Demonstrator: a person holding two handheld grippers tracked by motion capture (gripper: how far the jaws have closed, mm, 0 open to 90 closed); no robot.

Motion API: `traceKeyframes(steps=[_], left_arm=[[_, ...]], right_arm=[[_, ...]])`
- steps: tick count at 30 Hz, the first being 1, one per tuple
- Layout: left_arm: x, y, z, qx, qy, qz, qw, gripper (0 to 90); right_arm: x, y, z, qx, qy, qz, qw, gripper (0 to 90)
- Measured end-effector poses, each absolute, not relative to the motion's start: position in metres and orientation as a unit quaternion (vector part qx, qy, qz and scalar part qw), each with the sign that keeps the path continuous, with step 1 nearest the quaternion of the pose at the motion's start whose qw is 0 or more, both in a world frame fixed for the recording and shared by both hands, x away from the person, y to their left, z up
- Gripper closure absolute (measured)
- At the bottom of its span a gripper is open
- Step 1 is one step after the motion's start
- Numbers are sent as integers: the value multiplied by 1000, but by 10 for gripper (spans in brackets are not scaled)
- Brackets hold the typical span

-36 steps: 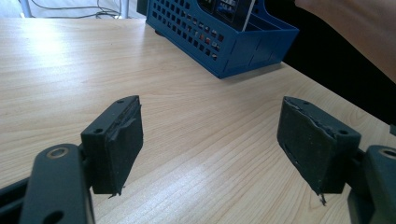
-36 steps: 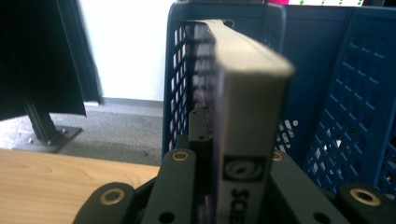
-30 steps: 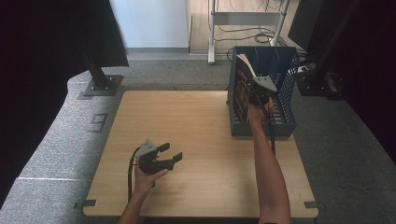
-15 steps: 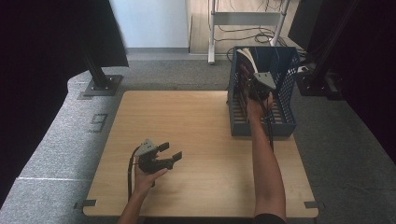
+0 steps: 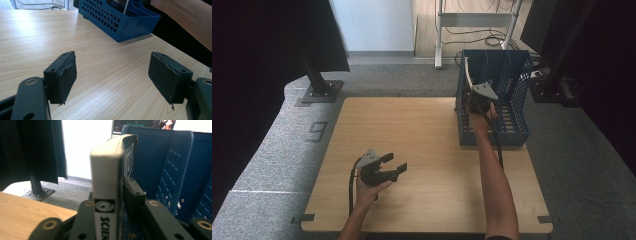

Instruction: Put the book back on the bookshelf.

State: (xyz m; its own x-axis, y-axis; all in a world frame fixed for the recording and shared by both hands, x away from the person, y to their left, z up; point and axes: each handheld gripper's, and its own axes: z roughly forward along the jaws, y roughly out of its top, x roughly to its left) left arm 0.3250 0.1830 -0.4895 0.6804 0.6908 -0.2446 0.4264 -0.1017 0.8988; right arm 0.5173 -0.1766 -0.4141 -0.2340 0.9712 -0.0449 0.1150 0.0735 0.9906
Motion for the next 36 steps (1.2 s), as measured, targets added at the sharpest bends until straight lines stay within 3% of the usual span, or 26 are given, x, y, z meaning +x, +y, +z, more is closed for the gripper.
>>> traceKeyframes(steps=[7,11,24,29,36], left_arm=[[325,182,-489,733,379,119,551,226],[324,180,-489,736,377,119,550,226],[326,185,-491,733,383,122,549,228],[327,184,-492,734,384,120,547,228],[326,183,-492,735,383,121,547,228]], right_arm=[[508,-181,-423,454,607,516,398,699],[508,-181,-425,452,607,513,404,748],[520,-182,-428,451,596,513,422,766],[521,-182,-430,447,595,520,418,735],[519,-181,-429,440,603,531,402,603]])
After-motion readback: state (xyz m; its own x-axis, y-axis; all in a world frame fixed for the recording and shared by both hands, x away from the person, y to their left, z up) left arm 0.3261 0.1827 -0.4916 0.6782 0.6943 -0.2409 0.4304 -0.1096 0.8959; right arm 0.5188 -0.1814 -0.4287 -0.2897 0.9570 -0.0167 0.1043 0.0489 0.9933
